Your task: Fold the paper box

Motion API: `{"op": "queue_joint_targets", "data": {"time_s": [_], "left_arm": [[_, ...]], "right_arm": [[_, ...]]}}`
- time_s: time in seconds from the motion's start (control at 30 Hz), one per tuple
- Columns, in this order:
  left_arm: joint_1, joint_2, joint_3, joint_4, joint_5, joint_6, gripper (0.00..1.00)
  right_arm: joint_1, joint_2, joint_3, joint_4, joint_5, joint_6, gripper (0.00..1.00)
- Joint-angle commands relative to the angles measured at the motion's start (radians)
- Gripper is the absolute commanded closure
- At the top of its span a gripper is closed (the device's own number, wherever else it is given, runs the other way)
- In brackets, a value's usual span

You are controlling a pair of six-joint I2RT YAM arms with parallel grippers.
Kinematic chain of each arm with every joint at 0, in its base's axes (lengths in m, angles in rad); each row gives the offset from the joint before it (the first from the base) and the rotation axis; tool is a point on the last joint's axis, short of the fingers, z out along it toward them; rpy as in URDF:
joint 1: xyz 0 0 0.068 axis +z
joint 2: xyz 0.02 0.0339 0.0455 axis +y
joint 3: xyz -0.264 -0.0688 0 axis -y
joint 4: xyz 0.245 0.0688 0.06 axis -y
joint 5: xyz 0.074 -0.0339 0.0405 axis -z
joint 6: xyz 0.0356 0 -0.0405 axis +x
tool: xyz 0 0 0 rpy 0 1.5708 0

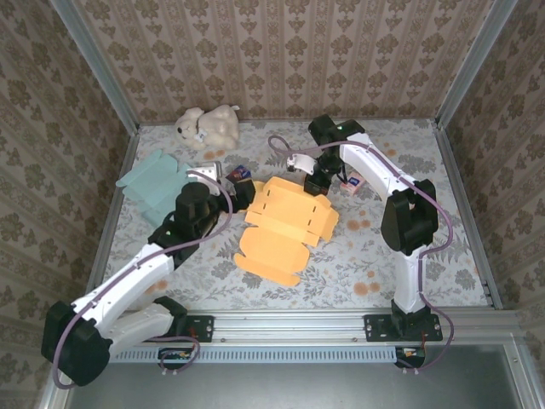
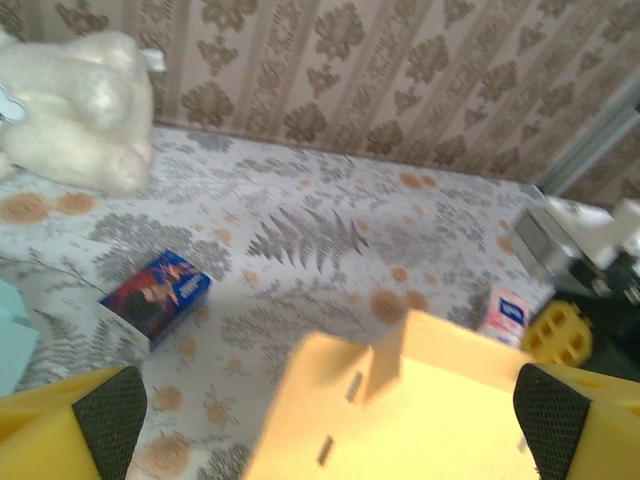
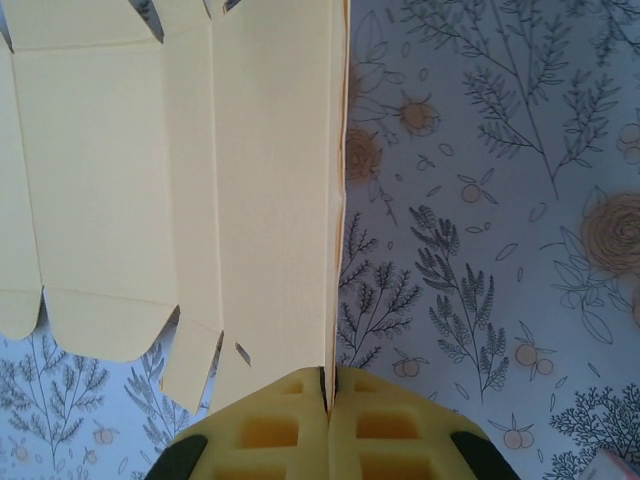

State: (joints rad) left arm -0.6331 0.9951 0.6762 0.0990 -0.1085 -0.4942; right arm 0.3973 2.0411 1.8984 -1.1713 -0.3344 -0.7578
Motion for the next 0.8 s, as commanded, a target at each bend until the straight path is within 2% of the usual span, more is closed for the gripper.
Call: {"op": "queue_joint_targets", "data": {"time_s": [0.0, 0.1, 0.33, 0.57, 0.77], "left_arm": [[-0.056, 0.010, -0.021, -0.043, 0.067, -0.018, 0.02], [-0.104, 0.044, -0.023, -0.049, 0.063, -0.016, 0.00], [-0.102, 0.162, 0.000, -0.024, 0.118, -0.008, 0.00], [0.000, 0.250, -0.026, 0.054, 0.232, -0.039, 0.00], [0.024, 0.322, -0.035, 0.106, 0.262, -0.037, 0.00]], "right_arm": [[0.003, -0.046, -0.014, 0.029, 0.015, 0.065, 1.00], [0.006, -0.058, -0.035, 0.051, 0.003, 0.071, 1.00], [0.011, -0.076, -0.068, 0.079, -0.014, 0.061, 1.00], [0.018, -0.070, -0.097, 0.105, -0.023, 0.058, 1.00], [0.020, -0.082, -0.114, 0.123, -0.015, 0.056, 1.00]]}}
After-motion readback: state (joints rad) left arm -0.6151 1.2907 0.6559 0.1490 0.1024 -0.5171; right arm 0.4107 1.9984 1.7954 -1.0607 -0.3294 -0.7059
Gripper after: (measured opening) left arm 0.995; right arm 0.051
